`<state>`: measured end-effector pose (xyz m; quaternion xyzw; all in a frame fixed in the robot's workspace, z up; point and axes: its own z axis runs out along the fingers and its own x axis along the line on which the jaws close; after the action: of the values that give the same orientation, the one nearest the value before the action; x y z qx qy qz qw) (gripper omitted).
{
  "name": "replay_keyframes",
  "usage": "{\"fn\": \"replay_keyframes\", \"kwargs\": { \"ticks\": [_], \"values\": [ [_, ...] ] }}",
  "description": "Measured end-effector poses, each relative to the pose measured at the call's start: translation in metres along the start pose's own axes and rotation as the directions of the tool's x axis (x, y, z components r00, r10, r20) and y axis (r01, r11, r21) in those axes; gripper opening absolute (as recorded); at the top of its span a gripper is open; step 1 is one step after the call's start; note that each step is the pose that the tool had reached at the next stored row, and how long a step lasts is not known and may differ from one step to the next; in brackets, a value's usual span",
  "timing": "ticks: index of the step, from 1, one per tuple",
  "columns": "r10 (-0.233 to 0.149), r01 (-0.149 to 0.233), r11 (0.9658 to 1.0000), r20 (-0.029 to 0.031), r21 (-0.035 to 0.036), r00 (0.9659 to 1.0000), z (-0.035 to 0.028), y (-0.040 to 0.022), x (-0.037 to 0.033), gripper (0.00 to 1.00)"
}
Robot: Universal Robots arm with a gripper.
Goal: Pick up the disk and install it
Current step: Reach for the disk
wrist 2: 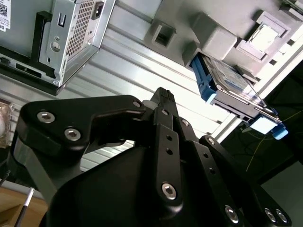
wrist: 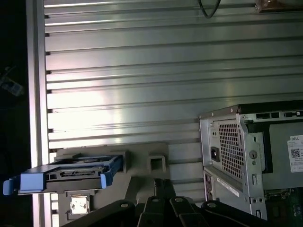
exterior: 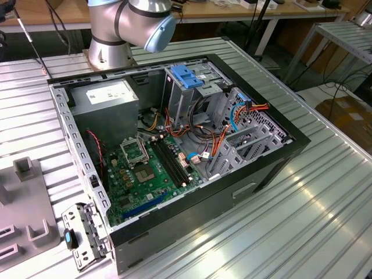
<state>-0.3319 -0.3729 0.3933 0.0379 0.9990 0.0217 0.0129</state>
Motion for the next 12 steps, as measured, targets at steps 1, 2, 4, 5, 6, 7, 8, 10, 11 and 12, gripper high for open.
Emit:
{"fn": "replay_keyframes", "kwargs": {
  "ticks": [1,2,4,5,6,7,8,10,11,12],
  "values": [
    [0.000,0.000,1.0000,0.0001,-0.0001,1.0000,0.0000,-0.0001,0.0010,0.11],
    [0.000,0.000,1.0000,0.0001,-0.0001,1.0000,0.0000,-0.0001,0.0011,0.11],
    [0.000,0.000,1.0000,0.0001,-0.0001,1.0000,0.0000,0.0000,0.0012,0.11],
    [0.000,0.000,1.0000,0.0000,0.0000,1.0000,0.0000,-0.0001,0.0012,0.11],
    [0.000,0.000,1.0000,0.0001,0.0000,1.0000,0.0000,-0.0001,0.0020,0.11],
    [0.000,0.000,1.0000,0.0001,-0.0001,1.0000,0.0000,-0.0002,0.0032,0.11],
    [0.000,0.000,1.0000,0.0001,-0.0001,1.0000,-0.0001,-0.0002,0.0042,0.11],
    [0.000,0.000,1.0000,0.0001,-0.0001,1.0000,-0.0001,-0.0004,0.0070,0.11],
    [0.000,0.000,1.0000,0.0001,-0.0001,1.0000,-0.0002,-0.0004,0.0082,0.11],
    [0.000,0.000,1.0000,0.0001,0.0000,1.0000,-0.0002,-0.0005,0.0092,0.11]
  ]
}}
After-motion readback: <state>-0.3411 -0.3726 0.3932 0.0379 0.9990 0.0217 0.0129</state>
